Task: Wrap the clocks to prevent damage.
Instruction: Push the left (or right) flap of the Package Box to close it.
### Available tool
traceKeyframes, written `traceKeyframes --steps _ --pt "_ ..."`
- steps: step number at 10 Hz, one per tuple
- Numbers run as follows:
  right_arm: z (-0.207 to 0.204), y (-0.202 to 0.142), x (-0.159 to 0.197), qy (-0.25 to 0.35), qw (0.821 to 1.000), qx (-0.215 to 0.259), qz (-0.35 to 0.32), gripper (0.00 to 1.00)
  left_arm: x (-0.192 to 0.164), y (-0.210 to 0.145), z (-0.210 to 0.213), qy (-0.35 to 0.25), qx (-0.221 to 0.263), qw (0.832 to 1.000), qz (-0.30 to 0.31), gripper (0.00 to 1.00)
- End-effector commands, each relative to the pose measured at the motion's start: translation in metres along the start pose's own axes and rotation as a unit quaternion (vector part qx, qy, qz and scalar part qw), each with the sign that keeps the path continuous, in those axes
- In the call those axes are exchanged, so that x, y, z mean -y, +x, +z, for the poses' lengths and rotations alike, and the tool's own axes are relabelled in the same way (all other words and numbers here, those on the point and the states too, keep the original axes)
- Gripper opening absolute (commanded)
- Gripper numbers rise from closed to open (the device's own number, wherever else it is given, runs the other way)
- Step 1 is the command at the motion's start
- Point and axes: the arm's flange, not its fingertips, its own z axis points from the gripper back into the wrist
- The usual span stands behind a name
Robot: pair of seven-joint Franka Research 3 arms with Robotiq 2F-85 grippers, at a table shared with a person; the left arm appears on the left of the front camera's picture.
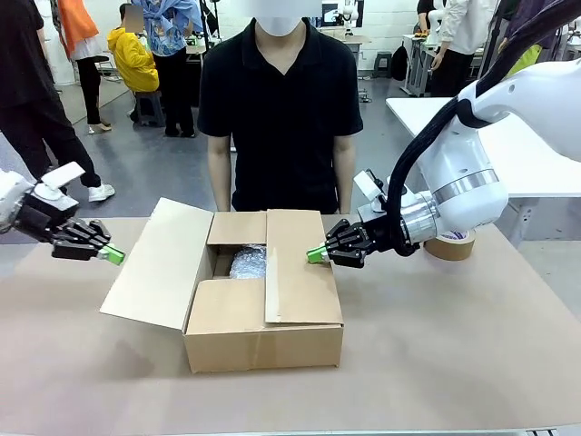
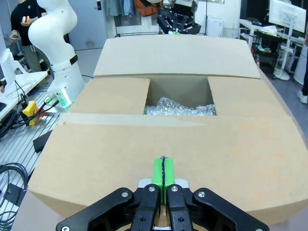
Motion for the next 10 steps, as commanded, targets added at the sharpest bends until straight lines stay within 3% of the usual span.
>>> traceKeyframes --steps 1,5,10 --pt "-0.002 -0.003 0.000 -0.006 1.000 0.000 -0.005 0.01 -0.001 0.000 -0.008 0.005 0.020 0.999 -0.037 0.00" --pt "-0.002 -0.003 0.000 -0.006 1.000 0.000 -0.005 0.01 0.010 0.000 -0.041 0.005 0.087 0.995 -0.055 0.00" --pt "-0.002 -0.003 0.000 -0.006 1.000 0.000 -0.005 0.01 0.013 0.048 -0.062 -0.022 0.130 0.989 -0.068 0.00"
